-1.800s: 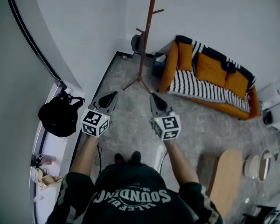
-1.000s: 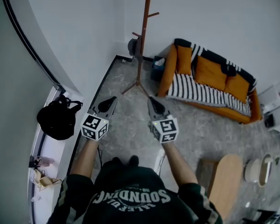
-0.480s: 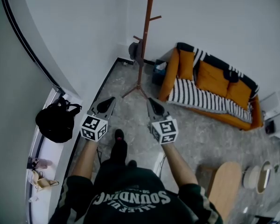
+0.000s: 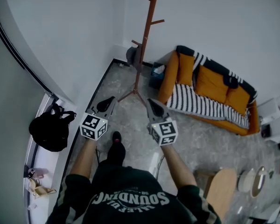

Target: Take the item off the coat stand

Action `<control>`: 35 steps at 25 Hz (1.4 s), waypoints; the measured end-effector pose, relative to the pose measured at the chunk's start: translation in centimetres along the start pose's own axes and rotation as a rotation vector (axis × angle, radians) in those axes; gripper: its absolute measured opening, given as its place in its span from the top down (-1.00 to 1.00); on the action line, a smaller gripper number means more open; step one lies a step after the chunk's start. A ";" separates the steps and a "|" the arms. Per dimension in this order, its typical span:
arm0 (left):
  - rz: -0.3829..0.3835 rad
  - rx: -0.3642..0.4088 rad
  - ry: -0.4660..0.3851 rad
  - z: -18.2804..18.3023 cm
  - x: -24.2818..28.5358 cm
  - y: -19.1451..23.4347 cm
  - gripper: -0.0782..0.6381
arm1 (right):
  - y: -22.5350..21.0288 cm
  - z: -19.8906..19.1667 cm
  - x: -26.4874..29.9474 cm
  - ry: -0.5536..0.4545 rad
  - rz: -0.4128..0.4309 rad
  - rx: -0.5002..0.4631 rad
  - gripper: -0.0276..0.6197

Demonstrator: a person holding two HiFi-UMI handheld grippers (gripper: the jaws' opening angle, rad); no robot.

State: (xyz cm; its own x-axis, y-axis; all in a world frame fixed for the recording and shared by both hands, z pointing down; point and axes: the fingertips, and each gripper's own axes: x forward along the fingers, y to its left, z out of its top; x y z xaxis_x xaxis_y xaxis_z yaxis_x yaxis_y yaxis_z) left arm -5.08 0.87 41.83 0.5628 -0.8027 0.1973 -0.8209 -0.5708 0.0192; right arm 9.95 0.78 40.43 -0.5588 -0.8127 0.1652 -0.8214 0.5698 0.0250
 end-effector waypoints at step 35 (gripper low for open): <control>-0.151 -0.042 0.123 -1.8 22.3 20.4 0.78 | -11.7 0.9 24.3 0.071 -0.114 0.047 0.92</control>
State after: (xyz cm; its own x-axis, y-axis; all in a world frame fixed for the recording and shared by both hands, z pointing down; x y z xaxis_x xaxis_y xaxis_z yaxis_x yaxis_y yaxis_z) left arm -9.42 -28.39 48.42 0.6657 -0.6801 0.3070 -0.7330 -0.6731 0.0981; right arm 5.88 -25.74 43.32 -0.4531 -0.8605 0.2329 -0.8846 0.4663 0.0018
